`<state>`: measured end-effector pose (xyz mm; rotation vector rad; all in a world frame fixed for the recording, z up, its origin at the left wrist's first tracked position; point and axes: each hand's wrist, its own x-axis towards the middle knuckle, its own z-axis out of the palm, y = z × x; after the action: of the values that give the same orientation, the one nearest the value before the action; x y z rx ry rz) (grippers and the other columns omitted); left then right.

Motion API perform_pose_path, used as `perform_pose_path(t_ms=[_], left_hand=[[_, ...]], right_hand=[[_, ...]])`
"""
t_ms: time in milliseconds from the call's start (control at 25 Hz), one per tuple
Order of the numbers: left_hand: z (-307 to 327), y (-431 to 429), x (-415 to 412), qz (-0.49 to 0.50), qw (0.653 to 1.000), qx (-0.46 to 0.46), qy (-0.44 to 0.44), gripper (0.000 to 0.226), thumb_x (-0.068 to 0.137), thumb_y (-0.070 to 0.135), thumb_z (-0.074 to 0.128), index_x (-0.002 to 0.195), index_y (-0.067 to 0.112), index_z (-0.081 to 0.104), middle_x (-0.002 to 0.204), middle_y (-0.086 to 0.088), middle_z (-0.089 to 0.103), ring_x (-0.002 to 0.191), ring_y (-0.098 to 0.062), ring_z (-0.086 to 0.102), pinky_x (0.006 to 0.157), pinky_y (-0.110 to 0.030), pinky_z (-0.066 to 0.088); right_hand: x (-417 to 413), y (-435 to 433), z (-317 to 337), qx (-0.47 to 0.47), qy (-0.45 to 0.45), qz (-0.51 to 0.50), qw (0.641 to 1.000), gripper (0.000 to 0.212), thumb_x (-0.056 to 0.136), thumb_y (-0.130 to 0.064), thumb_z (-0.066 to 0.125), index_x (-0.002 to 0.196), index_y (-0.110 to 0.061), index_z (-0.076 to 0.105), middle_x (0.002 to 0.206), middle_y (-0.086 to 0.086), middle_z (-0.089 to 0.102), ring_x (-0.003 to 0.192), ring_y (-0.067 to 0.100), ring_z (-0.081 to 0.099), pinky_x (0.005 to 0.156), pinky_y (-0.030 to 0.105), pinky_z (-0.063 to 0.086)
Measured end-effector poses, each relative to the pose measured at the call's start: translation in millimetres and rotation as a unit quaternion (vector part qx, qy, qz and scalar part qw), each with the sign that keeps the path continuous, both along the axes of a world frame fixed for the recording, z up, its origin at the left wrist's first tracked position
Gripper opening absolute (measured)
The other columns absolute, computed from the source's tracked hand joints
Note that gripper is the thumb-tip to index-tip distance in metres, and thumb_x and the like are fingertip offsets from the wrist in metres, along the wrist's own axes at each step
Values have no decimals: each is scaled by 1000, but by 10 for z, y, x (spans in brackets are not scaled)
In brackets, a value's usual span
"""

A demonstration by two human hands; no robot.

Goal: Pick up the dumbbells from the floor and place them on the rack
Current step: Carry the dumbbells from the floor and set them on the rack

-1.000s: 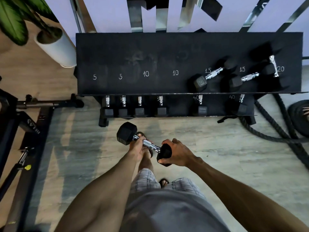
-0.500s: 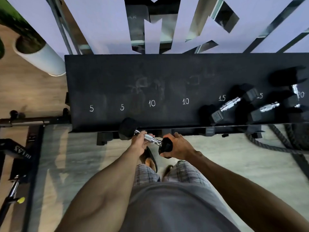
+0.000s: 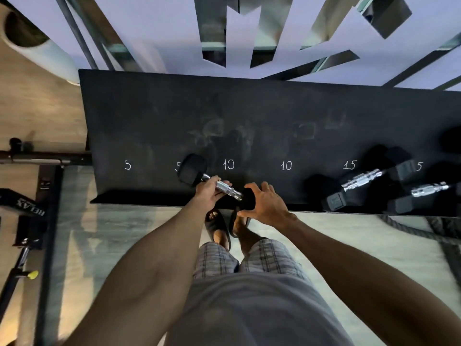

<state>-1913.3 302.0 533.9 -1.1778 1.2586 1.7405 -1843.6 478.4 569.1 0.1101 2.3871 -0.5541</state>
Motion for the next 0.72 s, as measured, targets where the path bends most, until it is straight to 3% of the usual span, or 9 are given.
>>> perform_pose_path(t_ms=[80, 240, 360, 520, 720], left_hand=[[-45, 37, -110, -5, 1000, -1, -7, 16, 100, 13, 48, 86, 7, 54, 64, -8, 73, 59, -17, 72, 57, -30, 57], [-116, 77, -282, 6, 1000, 7, -12, 16, 101, 12, 47, 86, 8, 51, 78, -15, 69, 73, -23, 69, 70, -35, 57], [-137, 98, -371, 4, 1000, 3, -15, 18, 101, 12, 46, 84, 9, 50, 66, -10, 71, 68, -21, 70, 70, -34, 56], [-192, 108, -398, 10, 1000, 9, -23, 17, 101, 11, 46, 85, 8, 52, 84, -15, 65, 80, -24, 66, 72, -35, 54], [-239, 123, -428, -17, 1000, -5, -21, 17, 103, 17, 47, 89, 8, 53, 85, -15, 68, 82, -25, 67, 81, -40, 55]], right_hand=[[-101, 20, -61, 8, 2, 7, 1000, 88, 65, -65, 75, 136, -31, 35, 123, 10, 44, 117, 30, 47, 92, 43, 49], [-239, -17, -157, 14, -6, -10, 1000, 86, 65, -61, 78, 133, -30, 35, 123, 11, 44, 116, 30, 47, 90, 45, 50], [-290, -51, -227, 18, 0, -11, 1000, 85, 65, -59, 79, 132, -29, 35, 123, 10, 43, 115, 30, 48, 88, 44, 51], [-359, 15, -305, 19, 1, 9, 1000, 86, 65, -60, 78, 132, -26, 35, 123, 11, 43, 114, 31, 49, 86, 43, 52], [-352, 60, -341, 7, 12, 19, 1000, 86, 68, -61, 76, 135, -25, 35, 125, 11, 43, 117, 31, 47, 88, 44, 52]])
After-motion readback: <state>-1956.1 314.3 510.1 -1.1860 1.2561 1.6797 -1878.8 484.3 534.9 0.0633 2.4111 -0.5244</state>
